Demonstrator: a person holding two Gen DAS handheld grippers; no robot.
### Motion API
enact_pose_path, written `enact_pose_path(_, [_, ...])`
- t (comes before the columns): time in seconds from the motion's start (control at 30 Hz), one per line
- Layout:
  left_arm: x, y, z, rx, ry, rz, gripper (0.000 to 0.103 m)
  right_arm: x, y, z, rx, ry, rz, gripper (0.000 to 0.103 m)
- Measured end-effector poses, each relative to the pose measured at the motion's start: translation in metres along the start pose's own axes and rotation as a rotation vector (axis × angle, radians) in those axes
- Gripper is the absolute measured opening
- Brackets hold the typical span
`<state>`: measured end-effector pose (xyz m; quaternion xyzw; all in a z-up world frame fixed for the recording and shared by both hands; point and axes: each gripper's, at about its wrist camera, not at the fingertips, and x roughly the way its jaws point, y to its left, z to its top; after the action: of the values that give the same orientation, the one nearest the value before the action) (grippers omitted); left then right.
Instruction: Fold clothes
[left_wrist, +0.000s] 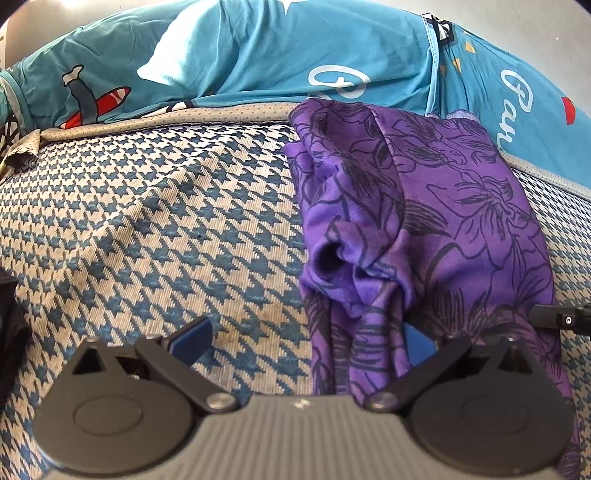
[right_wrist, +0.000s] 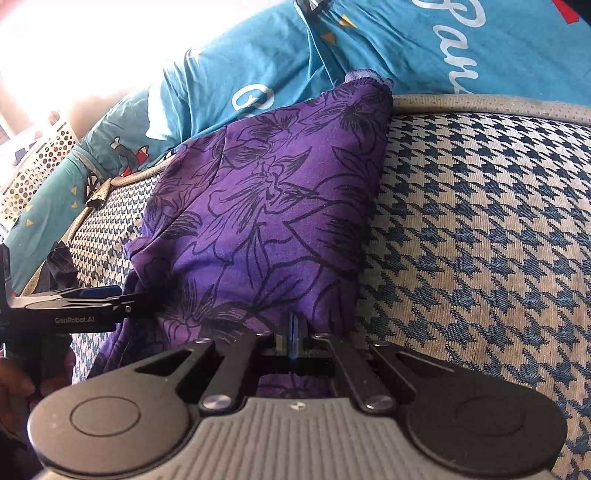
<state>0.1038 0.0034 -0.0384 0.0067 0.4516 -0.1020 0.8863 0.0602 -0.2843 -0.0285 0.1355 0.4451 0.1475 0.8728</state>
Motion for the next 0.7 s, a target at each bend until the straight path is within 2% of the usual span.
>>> enact_pose_path(0.4, [-0.011, 0.01, -0.005, -0.008, -0.011, 0.009, 0.103, -0.001, -0.003, -0.001, -0.009, 0.003, -0.007, 0.0])
enact_pose_path(0.7, [0.003, 0.008, -0.006, -0.005, 0.013, 0.041, 0.103, 0.003, -0.006, -0.001, 0.007, 0.005, -0.007, 0.0])
